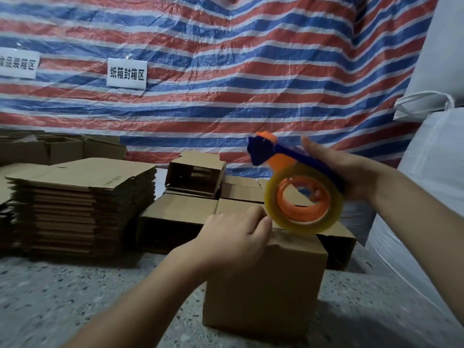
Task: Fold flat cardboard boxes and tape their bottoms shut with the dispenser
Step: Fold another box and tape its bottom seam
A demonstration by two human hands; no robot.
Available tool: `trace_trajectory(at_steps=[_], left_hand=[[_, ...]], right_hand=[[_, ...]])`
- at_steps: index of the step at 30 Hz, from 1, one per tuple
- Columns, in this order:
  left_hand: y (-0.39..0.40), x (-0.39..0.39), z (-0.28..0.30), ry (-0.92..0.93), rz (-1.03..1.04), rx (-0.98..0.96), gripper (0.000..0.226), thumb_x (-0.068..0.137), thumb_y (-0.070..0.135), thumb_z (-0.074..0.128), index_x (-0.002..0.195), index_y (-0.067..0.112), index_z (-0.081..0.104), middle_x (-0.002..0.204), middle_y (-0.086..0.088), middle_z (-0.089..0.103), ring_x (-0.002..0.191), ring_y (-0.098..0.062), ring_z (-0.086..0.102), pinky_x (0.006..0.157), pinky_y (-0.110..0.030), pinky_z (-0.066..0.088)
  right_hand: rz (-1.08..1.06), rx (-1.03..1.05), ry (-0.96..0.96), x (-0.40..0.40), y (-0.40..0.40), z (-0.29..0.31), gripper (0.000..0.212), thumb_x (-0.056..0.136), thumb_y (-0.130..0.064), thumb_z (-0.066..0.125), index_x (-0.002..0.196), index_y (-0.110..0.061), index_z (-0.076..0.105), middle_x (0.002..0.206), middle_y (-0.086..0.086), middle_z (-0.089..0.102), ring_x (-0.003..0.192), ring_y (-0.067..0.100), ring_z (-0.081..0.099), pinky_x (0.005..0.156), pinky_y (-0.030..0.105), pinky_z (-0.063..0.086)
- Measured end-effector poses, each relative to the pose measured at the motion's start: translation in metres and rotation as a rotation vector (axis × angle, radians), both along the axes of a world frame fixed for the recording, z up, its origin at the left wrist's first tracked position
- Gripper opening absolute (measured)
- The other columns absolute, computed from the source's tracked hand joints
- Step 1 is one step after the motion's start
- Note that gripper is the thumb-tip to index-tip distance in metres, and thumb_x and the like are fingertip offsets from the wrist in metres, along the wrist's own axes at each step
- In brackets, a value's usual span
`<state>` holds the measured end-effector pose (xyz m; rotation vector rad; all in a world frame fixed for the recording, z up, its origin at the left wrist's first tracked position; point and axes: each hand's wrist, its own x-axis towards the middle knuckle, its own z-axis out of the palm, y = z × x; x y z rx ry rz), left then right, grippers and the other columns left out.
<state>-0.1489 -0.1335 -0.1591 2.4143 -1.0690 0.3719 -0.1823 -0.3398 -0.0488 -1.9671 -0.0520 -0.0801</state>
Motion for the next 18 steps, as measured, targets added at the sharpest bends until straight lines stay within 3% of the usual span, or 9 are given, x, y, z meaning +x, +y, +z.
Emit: trace_trajectory(at_steps=[3, 5, 8, 10, 14, 18], left_hand=[[0.001, 0.002, -0.002, 0.072, -0.034, -0.096, 0.031, 0.104, 0.047, 0.025, 0.097, 0.031, 0.051, 0.078, 0.007, 0.057, 0.070, -0.008, 0.054, 0.060, -0.027, 0.039], [0.005, 0.004, -0.003, 0.242, -0.064, -0.400, 0.028, 0.104, 0.040, 0.033, 0.093, 0.030, 0.057, 0.085, 0.004, 0.064, 0.078, -0.009, 0.060, 0.063, -0.027, 0.048], [0.012, 0.010, 0.010, 0.583, -0.052, -0.976, 0.033, 0.105, 0.029, 0.037, 0.091, 0.018, 0.065, 0.103, -0.006, 0.070, 0.099, -0.018, 0.065, 0.087, -0.036, 0.054], [0.017, 0.016, 0.024, 0.766, -0.002, -1.141, 0.046, 0.105, 0.040, 0.035, 0.089, 0.009, 0.064, 0.102, -0.014, 0.072, 0.100, -0.026, 0.067, 0.086, -0.037, 0.055], [0.027, 0.026, 0.043, 0.931, -0.034, -1.078, 0.058, 0.096, 0.061, 0.040, 0.080, 0.009, 0.063, 0.081, -0.009, 0.071, 0.083, -0.023, 0.069, 0.073, -0.035, 0.056], [0.026, 0.028, 0.045, 1.039, -0.033, -1.005, 0.032, 0.097, 0.040, 0.055, 0.091, 0.009, 0.062, 0.079, -0.004, 0.071, 0.079, -0.018, 0.069, 0.067, -0.032, 0.054]], right_hand=[[0.014, -0.056, 0.069, 0.011, 0.006, -0.001, 0.052, 0.073, -0.061, 0.068, 0.097, -0.015, 0.065, 0.067, 0.005, 0.065, 0.052, 0.015, 0.061, 0.049, 0.026, 0.053], [-0.005, -0.058, 0.106, 0.016, 0.006, -0.001, 0.060, 0.066, -0.060, 0.073, 0.100, -0.012, 0.065, 0.067, 0.006, 0.065, 0.051, 0.015, 0.061, 0.048, 0.027, 0.053], [-0.008, -0.113, 0.131, 0.021, 0.008, 0.001, 0.071, 0.058, -0.062, 0.076, 0.106, -0.011, 0.064, 0.069, 0.007, 0.069, 0.052, 0.016, 0.064, 0.048, 0.028, 0.054], [-0.007, -0.149, 0.138, 0.023, 0.012, 0.004, 0.073, 0.056, -0.062, 0.077, 0.107, -0.011, 0.064, 0.071, 0.007, 0.070, 0.053, 0.016, 0.065, 0.050, 0.028, 0.055], [0.004, -0.148, 0.155, 0.026, 0.016, 0.007, 0.066, 0.059, -0.060, 0.075, 0.106, -0.014, 0.065, 0.072, 0.006, 0.071, 0.054, 0.014, 0.065, 0.050, 0.027, 0.054], [-0.005, -0.164, 0.157, 0.026, 0.015, 0.006, 0.070, 0.058, -0.061, 0.074, 0.109, -0.014, 0.064, 0.072, 0.005, 0.072, 0.054, 0.014, 0.066, 0.049, 0.026, 0.055]])
